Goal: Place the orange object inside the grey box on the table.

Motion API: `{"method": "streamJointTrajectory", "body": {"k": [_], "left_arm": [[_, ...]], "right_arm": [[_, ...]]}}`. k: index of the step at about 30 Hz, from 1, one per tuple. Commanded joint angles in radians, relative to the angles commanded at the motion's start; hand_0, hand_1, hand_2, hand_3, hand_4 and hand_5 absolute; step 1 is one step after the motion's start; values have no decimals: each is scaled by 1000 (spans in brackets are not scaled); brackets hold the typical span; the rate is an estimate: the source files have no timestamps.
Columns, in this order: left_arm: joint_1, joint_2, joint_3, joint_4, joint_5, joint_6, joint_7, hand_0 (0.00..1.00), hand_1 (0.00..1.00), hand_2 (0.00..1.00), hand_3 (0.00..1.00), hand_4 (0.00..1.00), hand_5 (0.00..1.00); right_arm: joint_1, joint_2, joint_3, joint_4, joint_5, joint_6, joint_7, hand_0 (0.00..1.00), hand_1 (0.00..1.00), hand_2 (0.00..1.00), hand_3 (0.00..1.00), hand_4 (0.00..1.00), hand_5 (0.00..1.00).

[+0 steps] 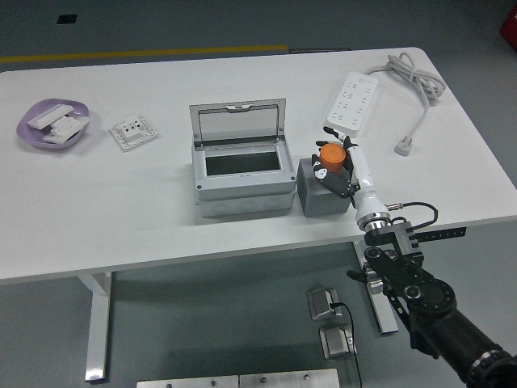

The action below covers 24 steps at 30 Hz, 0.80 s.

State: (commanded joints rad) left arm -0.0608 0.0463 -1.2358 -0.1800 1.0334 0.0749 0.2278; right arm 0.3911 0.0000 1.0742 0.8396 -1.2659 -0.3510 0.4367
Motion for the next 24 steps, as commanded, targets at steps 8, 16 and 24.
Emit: {"method": "streamJointTrajectory", "body": {"k": [8, 16, 24], "left_arm": [[-3, -3, 12, 0, -10, -1, -7, 630, 559, 526, 592, 454, 154], [-5, -3, 11, 0, -12, 0, -10, 630, 559, 527, 593, 453, 154], [-4, 0, 1, 0, -13, 2, -15, 629, 560, 529, 594, 455, 154]], "right_arm": [[2, -2, 4, 4, 6, -11, -7, 548, 624, 644, 795, 240, 2], [31, -12, -13, 24, -15, -39, -33, 533, 605, 642, 763, 119, 2], [116, -39, -72, 89, -141, -120, -117, 512, 542, 579, 591, 2, 2]]}}
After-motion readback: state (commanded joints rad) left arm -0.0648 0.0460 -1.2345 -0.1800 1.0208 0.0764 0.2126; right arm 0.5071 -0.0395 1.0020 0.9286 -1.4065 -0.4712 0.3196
